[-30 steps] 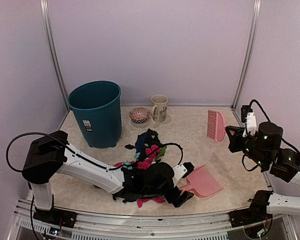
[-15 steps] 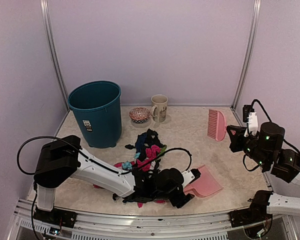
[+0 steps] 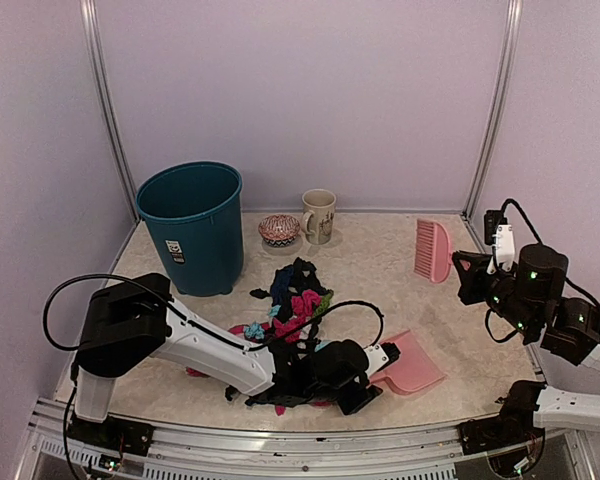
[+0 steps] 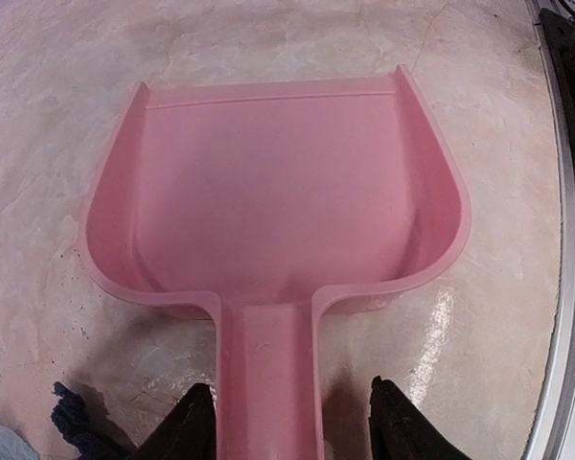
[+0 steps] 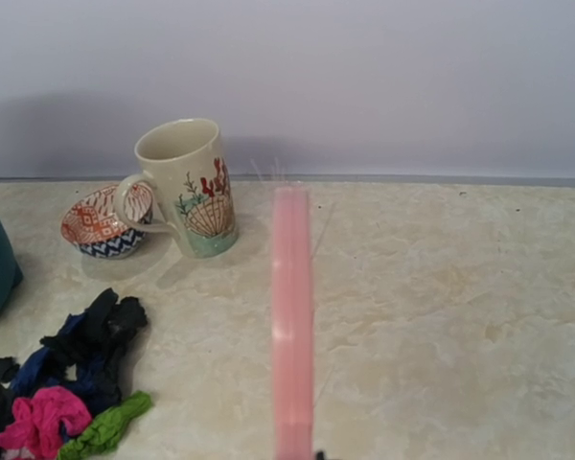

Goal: Sweep away the paper scraps from the table
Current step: Pick up the dustpan from the center of the board, then sweep the paper scraps at the center of the board.

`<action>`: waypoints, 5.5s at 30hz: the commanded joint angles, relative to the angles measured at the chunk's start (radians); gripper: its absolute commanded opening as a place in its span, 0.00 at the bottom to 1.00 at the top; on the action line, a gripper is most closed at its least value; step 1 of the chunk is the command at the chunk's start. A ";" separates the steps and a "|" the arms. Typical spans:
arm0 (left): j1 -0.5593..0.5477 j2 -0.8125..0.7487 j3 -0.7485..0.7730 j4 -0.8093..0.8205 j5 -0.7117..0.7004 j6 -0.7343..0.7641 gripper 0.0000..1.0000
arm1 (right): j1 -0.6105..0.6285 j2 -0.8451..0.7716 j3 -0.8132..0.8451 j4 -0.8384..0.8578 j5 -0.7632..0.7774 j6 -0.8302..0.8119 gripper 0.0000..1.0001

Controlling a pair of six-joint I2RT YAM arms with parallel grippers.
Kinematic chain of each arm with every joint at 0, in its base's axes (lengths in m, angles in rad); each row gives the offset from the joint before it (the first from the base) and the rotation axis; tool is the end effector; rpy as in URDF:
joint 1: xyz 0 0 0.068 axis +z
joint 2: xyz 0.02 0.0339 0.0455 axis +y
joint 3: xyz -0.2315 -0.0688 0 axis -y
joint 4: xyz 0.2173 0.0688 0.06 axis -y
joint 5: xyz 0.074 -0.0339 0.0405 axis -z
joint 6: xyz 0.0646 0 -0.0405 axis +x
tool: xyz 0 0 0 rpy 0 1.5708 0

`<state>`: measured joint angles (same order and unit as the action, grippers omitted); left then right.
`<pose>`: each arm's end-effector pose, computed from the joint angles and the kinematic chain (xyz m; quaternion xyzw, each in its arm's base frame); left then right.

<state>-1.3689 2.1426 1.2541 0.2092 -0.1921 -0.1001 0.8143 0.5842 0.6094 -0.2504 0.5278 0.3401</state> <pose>0.0995 -0.4245 0.0910 0.4990 0.7479 -0.2234 0.3765 0.1398 0.1007 0.2776 -0.0193 0.7721 0.1573 0.6155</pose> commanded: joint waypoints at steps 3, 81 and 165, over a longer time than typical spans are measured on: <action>0.011 -0.010 -0.005 0.043 0.012 -0.006 0.52 | -0.011 0.003 -0.004 0.019 -0.003 0.013 0.00; 0.028 -0.009 -0.057 0.153 0.046 -0.003 0.43 | -0.011 0.030 -0.005 0.026 -0.013 0.021 0.00; 0.190 -1.063 -0.080 -0.674 -0.260 -0.057 0.00 | -0.057 0.383 0.128 0.245 -0.599 0.107 0.00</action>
<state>-1.2430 1.1427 1.1015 -0.3756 -0.4862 -0.1753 0.7624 0.9234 0.7105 -0.1196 0.1257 0.3744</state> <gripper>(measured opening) 0.249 0.048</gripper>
